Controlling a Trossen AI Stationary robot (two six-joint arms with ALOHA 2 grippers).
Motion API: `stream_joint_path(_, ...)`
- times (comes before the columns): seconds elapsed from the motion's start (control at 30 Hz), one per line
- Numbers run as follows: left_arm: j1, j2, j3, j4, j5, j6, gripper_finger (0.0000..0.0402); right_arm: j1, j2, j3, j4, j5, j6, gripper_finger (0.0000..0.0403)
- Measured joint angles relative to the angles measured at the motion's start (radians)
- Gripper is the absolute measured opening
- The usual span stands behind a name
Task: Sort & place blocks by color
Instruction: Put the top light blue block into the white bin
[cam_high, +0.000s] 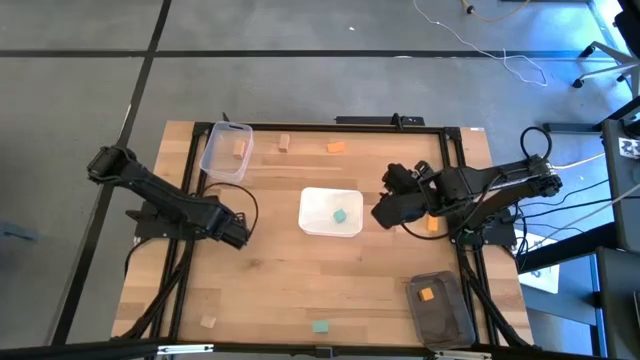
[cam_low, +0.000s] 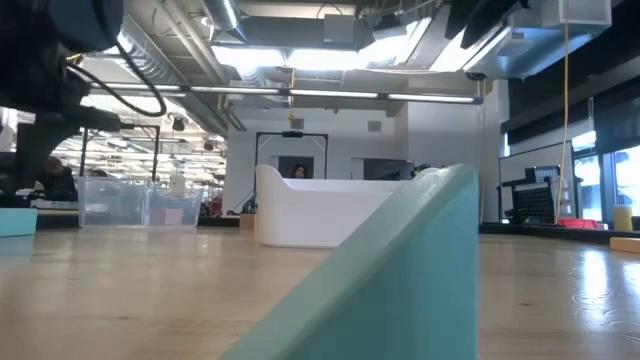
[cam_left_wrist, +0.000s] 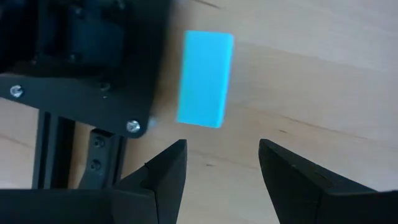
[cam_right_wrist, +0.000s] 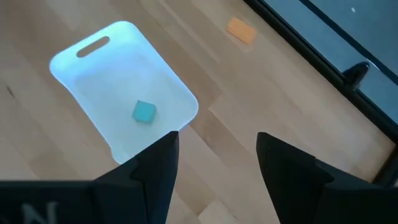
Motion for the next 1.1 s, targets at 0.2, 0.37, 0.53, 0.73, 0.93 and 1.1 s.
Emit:
stream_joint_path(0.2,0.001,0.001,-0.036,-0.001,-0.015,-0.047,0.0192,0.0,0.0,0.0,0.03,0.0,-0.053,0.0216)
stream_joint_path(0.37,0.001,0.03,-0.038,0.002,-0.014,-0.055,0.0192,0.0,0.0,0.0,0.046,0.0,-0.084,0.0216)
stream_joint_path(0.53,0.001,0.115,-0.043,0.037,-0.014,-0.054,0.0192,0.0,0.0,0.0,0.05,0.004,-0.112,0.0216)
stream_joint_path(0.73,0.001,0.227,-0.043,0.034,-0.017,-0.053,0.0192,0.0,0.0,0.0,0.057,0.007,-0.112,0.0216)
stream_joint_path(0.93,0.016,0.299,-0.043,0.066,-0.006,-0.046,0.0192,0.0,0.0,0.0,0.057,0.007,-0.112,0.0216)
stream_joint_path(1.1,0.039,0.336,-0.039,0.134,-0.009,0.007,0.0192,0.0,0.0,0.0,0.057,0.007,-0.112,0.0216)
